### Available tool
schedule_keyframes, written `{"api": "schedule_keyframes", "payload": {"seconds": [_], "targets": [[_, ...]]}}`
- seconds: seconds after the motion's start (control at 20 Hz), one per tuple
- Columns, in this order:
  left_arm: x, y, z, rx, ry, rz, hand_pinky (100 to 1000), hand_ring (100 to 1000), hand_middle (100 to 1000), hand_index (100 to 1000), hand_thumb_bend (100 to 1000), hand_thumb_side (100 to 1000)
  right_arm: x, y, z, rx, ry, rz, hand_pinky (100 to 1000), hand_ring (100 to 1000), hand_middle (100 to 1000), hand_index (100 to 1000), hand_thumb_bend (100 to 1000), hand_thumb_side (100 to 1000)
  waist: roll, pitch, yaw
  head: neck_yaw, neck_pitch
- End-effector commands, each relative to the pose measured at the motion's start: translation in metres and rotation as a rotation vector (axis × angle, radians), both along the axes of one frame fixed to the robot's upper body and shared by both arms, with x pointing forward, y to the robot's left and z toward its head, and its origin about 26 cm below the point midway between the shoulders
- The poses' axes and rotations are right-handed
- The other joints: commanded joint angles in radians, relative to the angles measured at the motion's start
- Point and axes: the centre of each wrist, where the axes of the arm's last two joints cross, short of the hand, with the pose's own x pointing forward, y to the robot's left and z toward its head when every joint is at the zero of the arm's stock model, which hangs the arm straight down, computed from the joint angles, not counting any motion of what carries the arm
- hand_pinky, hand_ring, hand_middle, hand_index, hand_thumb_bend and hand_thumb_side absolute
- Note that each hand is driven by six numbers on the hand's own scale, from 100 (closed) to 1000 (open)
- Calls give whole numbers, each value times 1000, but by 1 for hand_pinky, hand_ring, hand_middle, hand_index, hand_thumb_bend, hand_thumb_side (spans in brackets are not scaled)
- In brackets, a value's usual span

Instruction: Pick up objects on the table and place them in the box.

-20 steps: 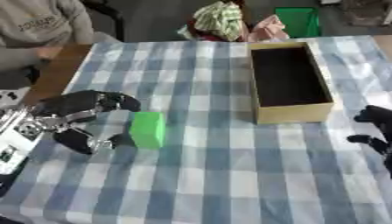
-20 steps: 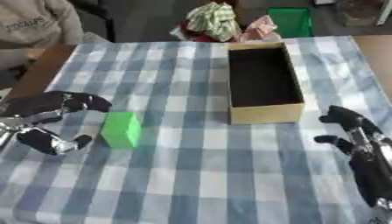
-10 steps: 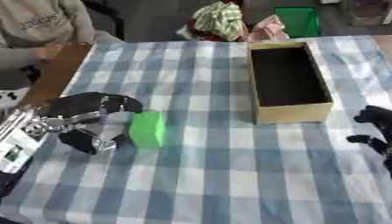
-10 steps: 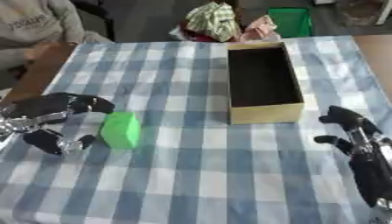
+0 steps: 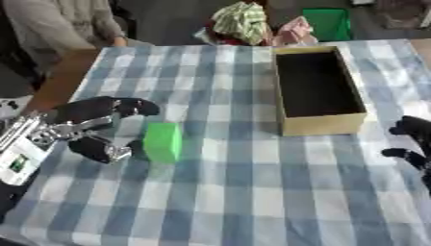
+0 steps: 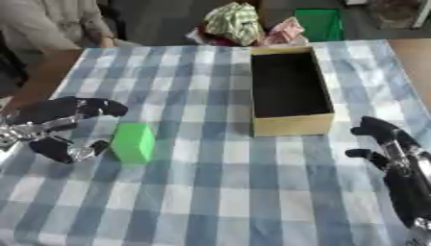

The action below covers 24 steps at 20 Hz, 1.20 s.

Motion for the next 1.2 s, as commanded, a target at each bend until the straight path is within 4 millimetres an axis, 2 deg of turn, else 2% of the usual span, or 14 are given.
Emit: {"api": "schedule_keyframes", "payload": {"seconds": [0.05, 0.45, 0.6, 0.7, 0.8, 1.2], "targets": [[2, 3, 11, 16, -17, 5, 824, 846, 907, 982, 137, 691, 0, -1, 5, -18, -20, 6, 650, 1000, 679, 830, 100, 718, -2, -14, 1, 3, -6], [5, 0, 11, 38, 5, -13, 817, 838, 895, 981, 155, 767, 0, 0, 5, -19, -20, 8, 651, 1000, 679, 831, 100, 721, -2, -13, 0, 3, -5], [7, 0, 10, 48, 10, -18, 800, 822, 875, 976, 260, 810, 0, 0, 5, -20, -20, 9, 651, 1000, 680, 831, 100, 722, -2, -13, -1, 3, -5], [8, -1, 9, 50, 5, -21, 796, 816, 867, 975, 297, 797, 0, 0, 5, -20, -19, 9, 651, 1000, 679, 831, 100, 724, -2, -12, -1, 3, -5], [10, -1, 8, 54, 1, -22, 791, 810, 859, 974, 302, 773, 1, 0, 5, -21, -19, 9, 651, 1000, 679, 831, 100, 724, -2, -12, -3, 3, -5], [15, -4, 5, 70, -6, -32, 786, 803, 848, 976, 270, 786, 0, 0, 4, -20, -16, 8, 651, 1000, 679, 831, 100, 732, 0, -11, -6, 4, -5]]}}
